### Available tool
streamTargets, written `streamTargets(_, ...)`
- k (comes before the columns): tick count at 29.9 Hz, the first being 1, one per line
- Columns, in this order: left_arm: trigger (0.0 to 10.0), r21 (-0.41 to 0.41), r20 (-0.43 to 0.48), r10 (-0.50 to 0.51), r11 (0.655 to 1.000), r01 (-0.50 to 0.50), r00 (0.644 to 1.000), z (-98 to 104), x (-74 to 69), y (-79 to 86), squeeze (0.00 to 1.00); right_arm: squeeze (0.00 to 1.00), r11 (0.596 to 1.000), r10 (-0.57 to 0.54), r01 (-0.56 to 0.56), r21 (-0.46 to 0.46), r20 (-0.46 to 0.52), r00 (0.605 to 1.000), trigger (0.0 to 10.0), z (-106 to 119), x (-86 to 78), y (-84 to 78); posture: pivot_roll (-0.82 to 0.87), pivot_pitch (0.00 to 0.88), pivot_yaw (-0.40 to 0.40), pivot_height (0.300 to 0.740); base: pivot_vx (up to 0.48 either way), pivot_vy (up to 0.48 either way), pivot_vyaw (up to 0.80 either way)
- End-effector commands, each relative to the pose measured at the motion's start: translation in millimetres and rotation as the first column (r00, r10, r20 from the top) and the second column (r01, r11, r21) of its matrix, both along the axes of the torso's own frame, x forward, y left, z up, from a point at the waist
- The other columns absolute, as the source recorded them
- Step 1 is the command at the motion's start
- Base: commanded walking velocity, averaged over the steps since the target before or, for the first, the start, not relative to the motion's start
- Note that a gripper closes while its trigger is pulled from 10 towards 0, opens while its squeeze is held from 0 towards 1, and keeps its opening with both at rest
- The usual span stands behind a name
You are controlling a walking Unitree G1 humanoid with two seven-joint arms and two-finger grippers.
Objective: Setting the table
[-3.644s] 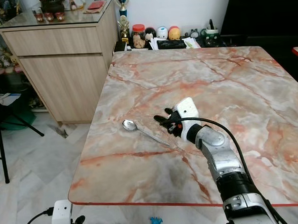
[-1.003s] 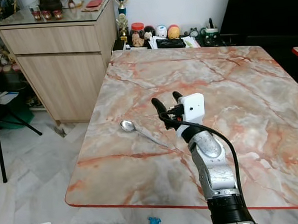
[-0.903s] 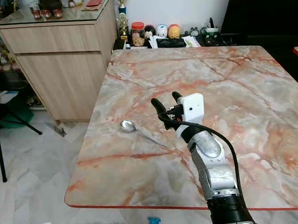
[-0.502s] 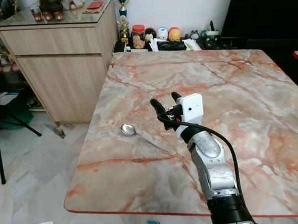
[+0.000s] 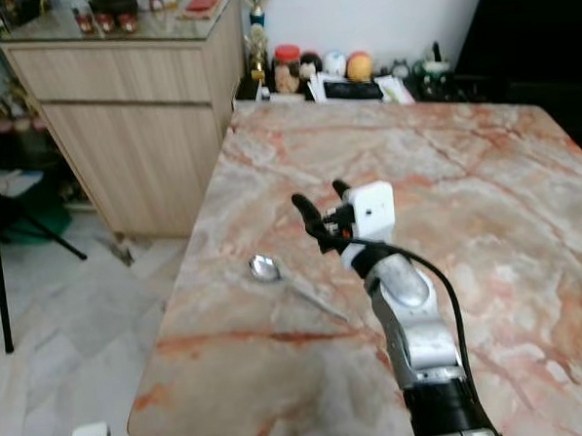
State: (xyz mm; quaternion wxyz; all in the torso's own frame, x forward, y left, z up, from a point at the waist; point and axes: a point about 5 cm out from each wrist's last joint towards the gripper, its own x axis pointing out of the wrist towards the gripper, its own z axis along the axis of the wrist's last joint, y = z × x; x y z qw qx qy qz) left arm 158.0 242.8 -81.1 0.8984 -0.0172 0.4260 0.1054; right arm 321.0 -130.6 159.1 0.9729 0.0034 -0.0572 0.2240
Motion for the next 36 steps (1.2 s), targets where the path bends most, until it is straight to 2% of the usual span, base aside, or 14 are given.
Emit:
streamTargets(1, 10.0, -0.01, 0.01, -0.013, 1.0, 0.013, 1.0, 0, 2.9, -6.0, 0.0, 0.0, 1.0, -0.015, 0.015, -0.007, 0.001, 1.0, 10.0, 2, -0.2, -4.9, 0.08, 0.0, -0.021, 0.74, 0.0, 0.0, 0.0)
streamTargets(8, 10.0, -0.012, 0.019, -0.023, 1.0, 0.023, 1.0, 0, 5.3, -8.6, 0.0, 0.0, 1.0, -0.013, 0.013, -0.008, -0.004, 1.0, 10.0, 1, -0.4, -4.0, 0.08, 0.0, -0.02, 0.74, 0.0, 0.0, 0.0)
streamTargets(22, 10.0, -0.026, -0.008, -0.028, 0.999, 0.028, 1.0, -2, 1.1, -10.7, 0.0, 0.0, 0.999, -0.014, 0.012, -0.043, -0.058, 0.998, 10.0, -7, -3.4, -5.8, 0.07, 0.0, -0.021, 0.74, 0.0, 0.0, 0.0)
streamTargets(27, 10.0, -0.032, -0.016, -0.03, 0.999, 0.029, 0.999, -3, 0.5, -12.3, 0.0, 0.0, 0.994, 0.007, -0.029, -0.11, -0.193, 0.981, 10.0, -26, -6.7, -10.5, 0.07, 0.0, -0.02, 0.74, 0.0, 0.0, 0.0)
streamTargets(28, 10.0, -0.032, -0.018, -0.03, 0.999, 0.03, 0.999, -4, 0.5, -12.7, 0.0, 0.0, 0.984, 0.031, -0.076, -0.164, -0.26, 0.965, 10.0, -37, -8.6, -14.8, 0.07, 0.0, -0.02, 0.74, 0.0, 0.0, 0.0)
streamTargets(29, 10.0, -0.032, -0.018, -0.03, 0.999, 0.03, 0.999, -4, 0.5, -12.8, 0.0, 0.0, 0.98, 0.04, -0.093, -0.178, -0.283, 0.958, 10.0, -40, -9.3, -16.7, 0.07, 0.0, -0.02, 0.74, 0.0, 0.0, 0.0)
streamTargets(32, 10.0, -0.033, -0.02, -0.029, 0.999, 0.028, 0.999, -4, 0.5, -13.1, 0.0, 0.0, 0.955, 0.092, -0.177, -0.239, -0.331, 0.939, 10.0, -47, -12.5, -22.3, 0.07, 0.0, -0.019, 0.74, 0.0, 0.0, 0.0)
streamTargets(36, 10.0, -0.038, -0.023, -0.029, 0.999, 0.028, 0.999, -4, 0.8, -13.8, 0.0, 0.0, 0.943, 0.113, -0.213, -0.256, -0.356, 0.928, 10.0, -48, -10.9, -28.6, 0.07, 0.0, -0.018, 0.74, 0.0, 0.0, 0.0)
